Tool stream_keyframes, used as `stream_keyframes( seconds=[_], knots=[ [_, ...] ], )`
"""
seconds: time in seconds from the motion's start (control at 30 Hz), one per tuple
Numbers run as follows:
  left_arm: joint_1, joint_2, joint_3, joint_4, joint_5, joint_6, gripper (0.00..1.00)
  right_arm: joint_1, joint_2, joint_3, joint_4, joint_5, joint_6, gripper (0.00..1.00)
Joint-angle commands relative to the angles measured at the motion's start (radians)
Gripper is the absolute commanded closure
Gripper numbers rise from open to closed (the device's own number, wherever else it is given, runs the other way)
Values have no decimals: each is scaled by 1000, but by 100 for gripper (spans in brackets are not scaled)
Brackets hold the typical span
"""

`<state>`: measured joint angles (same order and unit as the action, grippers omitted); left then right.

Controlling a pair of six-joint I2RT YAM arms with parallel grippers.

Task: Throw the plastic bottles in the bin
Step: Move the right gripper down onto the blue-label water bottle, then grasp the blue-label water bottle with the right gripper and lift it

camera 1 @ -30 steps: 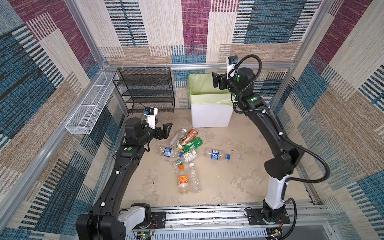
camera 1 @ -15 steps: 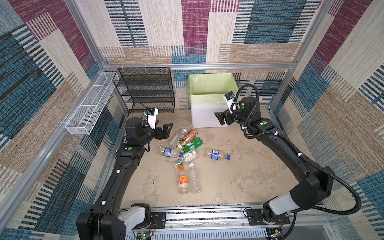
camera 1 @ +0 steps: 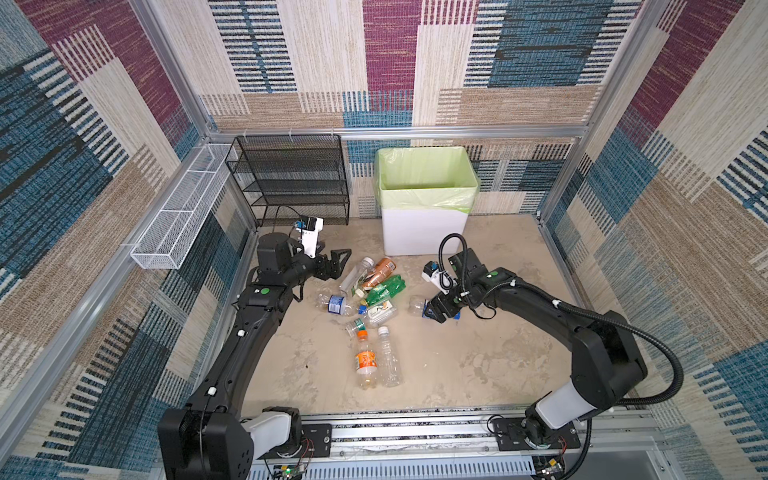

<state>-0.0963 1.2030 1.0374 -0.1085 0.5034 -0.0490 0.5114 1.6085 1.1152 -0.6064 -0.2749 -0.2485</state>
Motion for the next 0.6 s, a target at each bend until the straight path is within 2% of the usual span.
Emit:
stream_keyframes(
  seconds=[0.0, 0.17, 0.37, 0.57],
  knots=[
    [-9, -5, 10, 2, 12, 28, 9, 41, 46, 2, 19, 59, -40, 9],
    [-25, 0, 20, -17, 16, 42, 9, 74, 127, 17, 64, 166, -50, 11],
    [-33, -7, 21, -29, 3, 55, 9, 87, 178, 5, 68, 179, -54, 16],
    [-36, 1, 22, -29, 9, 53, 9, 87, 147, -35, 68, 185, 6, 19]
  ],
)
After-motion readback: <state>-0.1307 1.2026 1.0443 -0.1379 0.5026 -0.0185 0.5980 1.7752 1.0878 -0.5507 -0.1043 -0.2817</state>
